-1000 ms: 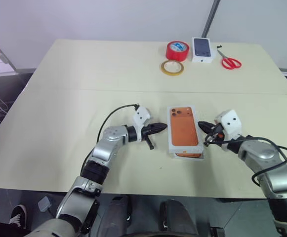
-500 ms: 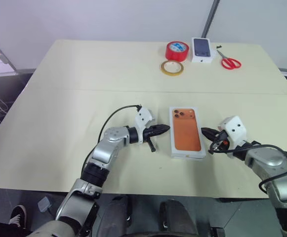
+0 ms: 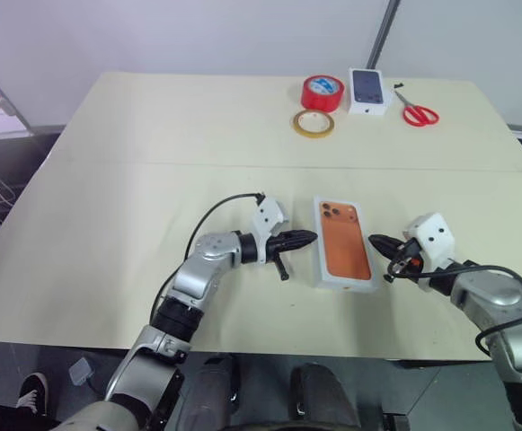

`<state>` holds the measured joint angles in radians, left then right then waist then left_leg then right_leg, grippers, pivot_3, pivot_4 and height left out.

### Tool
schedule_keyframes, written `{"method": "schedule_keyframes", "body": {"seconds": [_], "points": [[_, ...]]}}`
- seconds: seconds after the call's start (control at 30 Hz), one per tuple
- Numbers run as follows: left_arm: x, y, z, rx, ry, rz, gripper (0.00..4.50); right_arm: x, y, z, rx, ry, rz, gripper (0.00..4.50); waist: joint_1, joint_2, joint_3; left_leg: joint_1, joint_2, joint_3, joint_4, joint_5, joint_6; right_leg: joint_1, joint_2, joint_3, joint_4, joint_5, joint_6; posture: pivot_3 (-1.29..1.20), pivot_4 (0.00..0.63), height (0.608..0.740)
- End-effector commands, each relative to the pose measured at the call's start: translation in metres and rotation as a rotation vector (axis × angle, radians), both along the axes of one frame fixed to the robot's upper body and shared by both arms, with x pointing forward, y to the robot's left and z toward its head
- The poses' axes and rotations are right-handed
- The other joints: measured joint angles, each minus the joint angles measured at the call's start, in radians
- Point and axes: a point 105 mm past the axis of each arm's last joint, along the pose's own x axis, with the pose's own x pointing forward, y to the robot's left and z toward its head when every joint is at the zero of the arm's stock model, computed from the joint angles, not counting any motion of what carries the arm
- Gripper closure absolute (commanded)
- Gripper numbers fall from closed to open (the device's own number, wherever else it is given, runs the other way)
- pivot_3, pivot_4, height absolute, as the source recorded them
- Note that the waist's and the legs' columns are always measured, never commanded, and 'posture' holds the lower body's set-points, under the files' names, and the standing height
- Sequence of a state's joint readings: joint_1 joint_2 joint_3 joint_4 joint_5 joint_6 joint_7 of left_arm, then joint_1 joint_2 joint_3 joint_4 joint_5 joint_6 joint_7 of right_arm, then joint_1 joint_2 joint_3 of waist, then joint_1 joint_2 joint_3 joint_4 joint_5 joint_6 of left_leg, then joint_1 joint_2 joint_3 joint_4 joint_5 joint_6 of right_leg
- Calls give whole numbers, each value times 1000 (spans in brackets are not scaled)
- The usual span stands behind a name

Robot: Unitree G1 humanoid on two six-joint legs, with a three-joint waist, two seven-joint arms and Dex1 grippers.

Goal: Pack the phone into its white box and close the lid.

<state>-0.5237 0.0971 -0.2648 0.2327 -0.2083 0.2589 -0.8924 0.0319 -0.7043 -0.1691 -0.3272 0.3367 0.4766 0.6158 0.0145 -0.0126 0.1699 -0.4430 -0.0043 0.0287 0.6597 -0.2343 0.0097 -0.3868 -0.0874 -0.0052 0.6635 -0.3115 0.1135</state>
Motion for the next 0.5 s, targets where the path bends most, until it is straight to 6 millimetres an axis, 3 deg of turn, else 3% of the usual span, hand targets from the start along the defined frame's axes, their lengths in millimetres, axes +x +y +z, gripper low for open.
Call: {"method": "schedule_keyframes", "body": {"seconds": [0.03, 0.27, 0.5], "points": [[-5, -3, 10, -18, -35, -24, 4500, -4, 7, 12, 1, -50, 35, 4375, -1, 0, 0, 0, 0, 0, 0, 0, 0, 0, 0, 0, 0, 0, 0, 0, 150, 728], [0, 11, 9, -25, -12, 23, 4500, -11, 17, 12, 44, -28, 96, 4375, -2, 0, 0, 0, 0, 0, 0, 0, 0, 0, 0, 0, 0, 0, 0, 0, 150, 728], [6, 13, 23, -61, -34, 38, 4500, 4, -12, 18, 0, -56, -3, 4375, 0, 0, 0, 0, 0, 0, 1, 0, 0, 0, 0, 0, 0, 0, 0, 0, 150, 728]]}}
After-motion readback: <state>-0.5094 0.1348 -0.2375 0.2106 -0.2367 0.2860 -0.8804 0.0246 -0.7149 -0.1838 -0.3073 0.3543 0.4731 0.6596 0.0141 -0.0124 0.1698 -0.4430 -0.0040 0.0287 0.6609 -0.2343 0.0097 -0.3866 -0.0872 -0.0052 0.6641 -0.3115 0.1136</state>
